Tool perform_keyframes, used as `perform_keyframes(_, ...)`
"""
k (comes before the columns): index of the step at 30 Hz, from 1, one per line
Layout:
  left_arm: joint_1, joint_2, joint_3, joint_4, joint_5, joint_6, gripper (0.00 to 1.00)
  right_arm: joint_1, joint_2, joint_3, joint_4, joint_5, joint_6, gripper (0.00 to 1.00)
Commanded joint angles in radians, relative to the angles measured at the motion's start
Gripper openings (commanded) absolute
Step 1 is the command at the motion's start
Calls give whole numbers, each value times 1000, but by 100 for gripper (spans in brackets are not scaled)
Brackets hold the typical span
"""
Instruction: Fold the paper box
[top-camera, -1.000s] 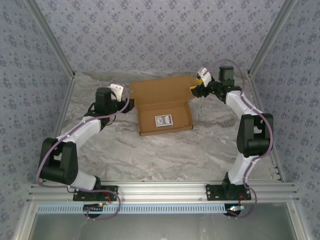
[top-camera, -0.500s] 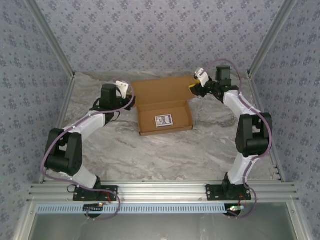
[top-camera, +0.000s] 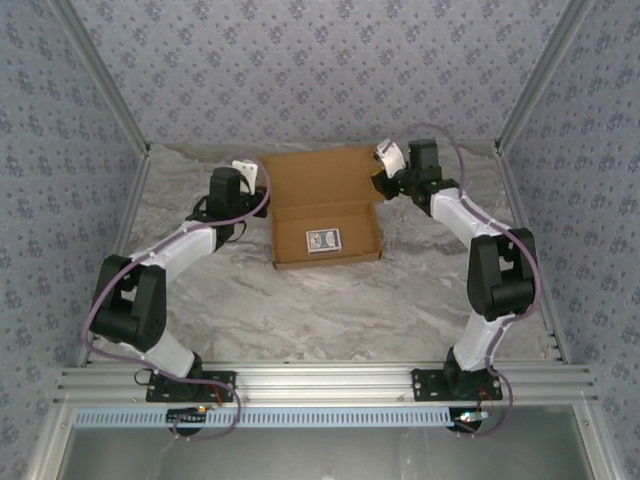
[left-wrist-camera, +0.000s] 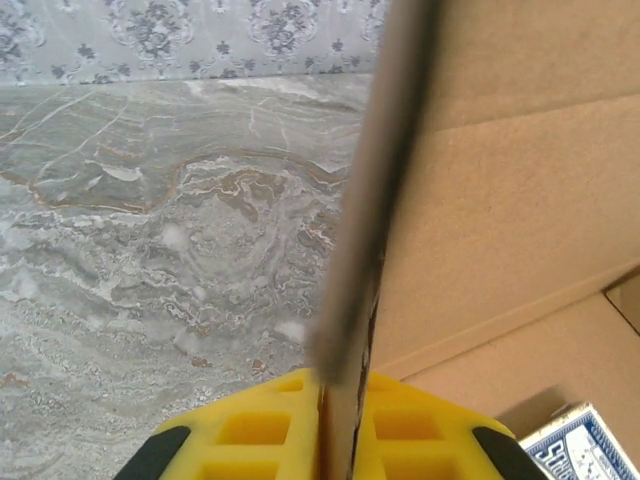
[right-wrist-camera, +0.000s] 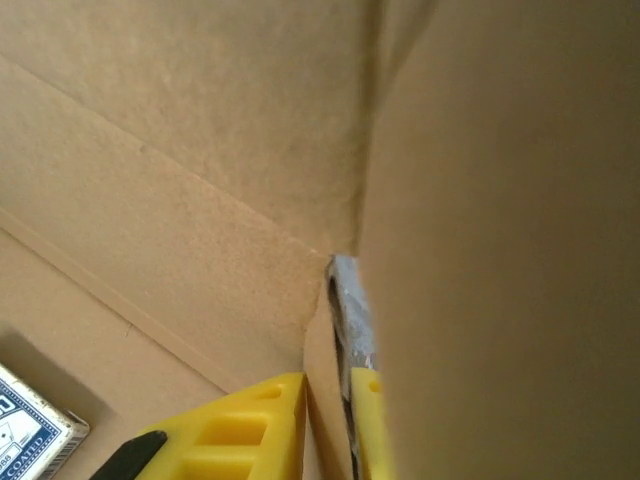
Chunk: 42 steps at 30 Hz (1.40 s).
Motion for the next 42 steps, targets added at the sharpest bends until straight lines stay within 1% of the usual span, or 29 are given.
perform_keyframes(1, -34, 6, 38, 13, -125, -109, 10, 49, -35, -17, -4, 224, 226, 19)
perform_keyframes(4, -60, 12, 50, -6, -197, -175, 8, 86, -27, 9, -49, 330, 350, 18)
perform_keyframes(8, -83, 26, 57, -18, -262, -271, 8, 129, -20, 38, -77, 413, 491, 18)
perform_keyframes(11, -104, 31, 55, -24, -315, -328, 8, 166, -33, 30, -58, 489, 548, 18)
perform_keyframes(15, -140, 37, 44, -9, -385, -351, 5, 190, -56, -6, -10, 543, 586, 17)
perform_keyframes(20, -184, 31, 3, 44, -490, -375, 0, 206, -77, -47, 30, 567, 631, 16)
perform_keyframes(24, -211, 15, -53, 110, -566, -387, 0, 219, -107, -90, 100, 599, 638, 15)
perform_keyframes(25, -218, 11, -64, 126, -580, -385, 0, 219, -115, -134, 123, 599, 640, 15)
perform_keyframes(27, -231, 5, -90, 157, -603, -381, 0, 217, -130, -164, 169, 599, 643, 14)
perform_keyframes(33, -266, -7, -167, 256, -665, -362, 0, 223, -147, -240, 286, 578, 661, 12)
perform_keyframes(42, -297, 0, -273, 391, -702, -335, 0, 243, -180, -353, 420, 601, 681, 11)
